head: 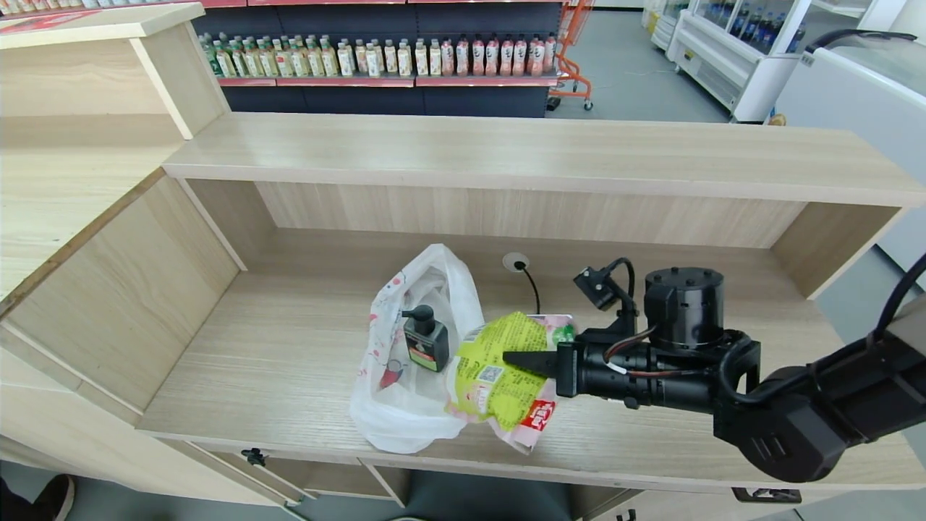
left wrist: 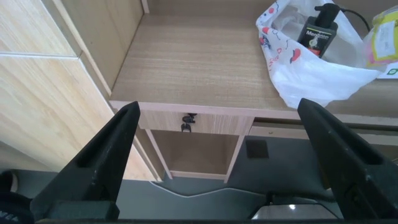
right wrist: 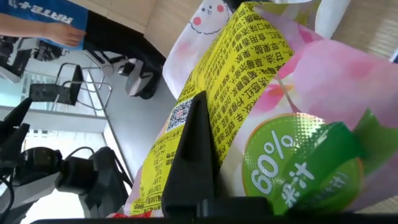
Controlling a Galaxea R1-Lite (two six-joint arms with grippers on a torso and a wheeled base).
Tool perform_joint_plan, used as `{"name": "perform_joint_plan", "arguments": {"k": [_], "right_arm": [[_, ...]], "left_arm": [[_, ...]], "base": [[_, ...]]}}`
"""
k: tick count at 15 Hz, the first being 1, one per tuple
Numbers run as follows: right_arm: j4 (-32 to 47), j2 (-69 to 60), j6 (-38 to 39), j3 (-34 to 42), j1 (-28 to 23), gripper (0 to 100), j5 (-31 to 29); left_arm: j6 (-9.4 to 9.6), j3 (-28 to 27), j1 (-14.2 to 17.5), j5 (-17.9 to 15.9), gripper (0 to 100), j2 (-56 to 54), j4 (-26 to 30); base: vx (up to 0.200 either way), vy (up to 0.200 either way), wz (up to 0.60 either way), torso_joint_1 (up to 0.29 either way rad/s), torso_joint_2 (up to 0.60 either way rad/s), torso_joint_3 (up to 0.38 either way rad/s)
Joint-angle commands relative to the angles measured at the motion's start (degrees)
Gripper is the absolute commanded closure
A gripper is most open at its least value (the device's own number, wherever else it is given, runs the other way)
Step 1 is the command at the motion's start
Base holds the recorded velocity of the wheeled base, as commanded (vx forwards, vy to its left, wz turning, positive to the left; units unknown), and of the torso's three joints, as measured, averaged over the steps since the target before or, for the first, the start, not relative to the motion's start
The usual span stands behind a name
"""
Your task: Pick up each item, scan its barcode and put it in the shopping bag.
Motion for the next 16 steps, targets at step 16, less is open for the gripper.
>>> {"name": "perform_joint_plan", "arguments": {"k": [16], "right_arm": [[-14.72, 17.58, 7.70, -5.71, -2.28, 100, 6.43]], "left_arm": [[0.01, 0.00, 0.01, 0.00, 0, 0.01, -0.02]], "base": [[0.000, 0.000, 0.00, 0.000, 0.00, 0.000]]}}
